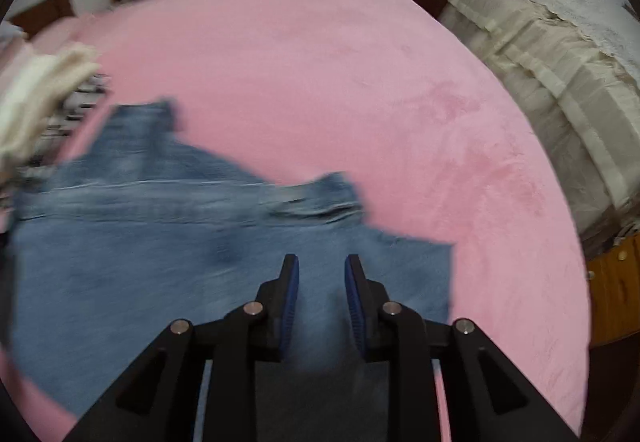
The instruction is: Fold large clothes
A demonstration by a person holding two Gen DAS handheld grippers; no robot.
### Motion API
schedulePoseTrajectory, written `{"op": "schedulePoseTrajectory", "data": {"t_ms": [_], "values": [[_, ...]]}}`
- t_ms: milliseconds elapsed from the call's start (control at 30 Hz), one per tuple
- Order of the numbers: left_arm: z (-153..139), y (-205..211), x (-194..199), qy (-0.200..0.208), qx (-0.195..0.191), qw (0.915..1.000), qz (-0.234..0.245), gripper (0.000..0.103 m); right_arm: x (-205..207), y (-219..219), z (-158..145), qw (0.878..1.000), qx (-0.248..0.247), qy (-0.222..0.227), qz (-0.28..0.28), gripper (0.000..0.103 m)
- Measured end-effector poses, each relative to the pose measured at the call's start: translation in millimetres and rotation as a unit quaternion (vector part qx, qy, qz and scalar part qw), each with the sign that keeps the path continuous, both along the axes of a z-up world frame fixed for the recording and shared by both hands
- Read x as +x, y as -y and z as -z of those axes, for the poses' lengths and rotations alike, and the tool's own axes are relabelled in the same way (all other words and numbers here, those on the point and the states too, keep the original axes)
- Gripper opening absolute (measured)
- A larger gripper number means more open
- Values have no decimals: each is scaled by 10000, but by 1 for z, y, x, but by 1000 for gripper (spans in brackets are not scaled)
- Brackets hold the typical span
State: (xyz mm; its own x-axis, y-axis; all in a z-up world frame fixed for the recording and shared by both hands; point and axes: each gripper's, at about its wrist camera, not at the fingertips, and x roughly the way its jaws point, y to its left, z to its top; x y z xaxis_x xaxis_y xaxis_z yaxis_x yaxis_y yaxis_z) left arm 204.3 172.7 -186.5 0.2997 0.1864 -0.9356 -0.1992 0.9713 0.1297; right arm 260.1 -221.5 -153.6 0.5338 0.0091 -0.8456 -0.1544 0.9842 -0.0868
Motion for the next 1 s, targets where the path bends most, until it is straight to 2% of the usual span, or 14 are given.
{"op": "schedulePoseTrajectory", "data": {"t_ms": [67,167,267,300,367,433,533,633,733,800,833,900,1000], "values": [[-8,13,-23,93,-388,9992,-88,56,-24,-25,-1,9991,326,-106,-238,27],[-6,36,-55,255,-852,9956,-290,57,-61,-70,10,9951,703,-237,-647,27],[17,56,-75,193,-874,9948,-495,57,-82,-104,34,9929,668,-370,-909,27],[27,58,-78,83,-825,9950,-555,57,-86,-109,43,9928,618,-394,-942,27],[38,56,-84,182,-819,9950,-540,59,-87,-107,57,9939,477,-469,-878,27],[40,54,-85,251,-826,9955,-402,59,-86,-86,64,9945,469,-438,-825,26],[41,39,-87,267,-592,9974,-322,59,-85,-46,59,9978,64,-215,-630,26],[44,14,-91,236,-482,9973,-501,67,-81,7,59,9986,-498,-148,-75,31],[46,-11,-99,242,-425,9961,-734,67,-80,65,62,9958,-671,-179,596,33],[47,-19,-101,264,-454,9951,-833,67,-84,89,62,9976,-263,-224,604,28],[48,-21,-100,261,-459,9951,-839,67,-85,90,62,9978,-253,-224,575,27],[48,-22,-99,253,-433,9952,-842,67,-84,79,62,9964,-652,-212,494,28],[47,-18,-100,241,-360,9952,-873,67,-82,66,65,9932,-979,-196,606,30]]}}
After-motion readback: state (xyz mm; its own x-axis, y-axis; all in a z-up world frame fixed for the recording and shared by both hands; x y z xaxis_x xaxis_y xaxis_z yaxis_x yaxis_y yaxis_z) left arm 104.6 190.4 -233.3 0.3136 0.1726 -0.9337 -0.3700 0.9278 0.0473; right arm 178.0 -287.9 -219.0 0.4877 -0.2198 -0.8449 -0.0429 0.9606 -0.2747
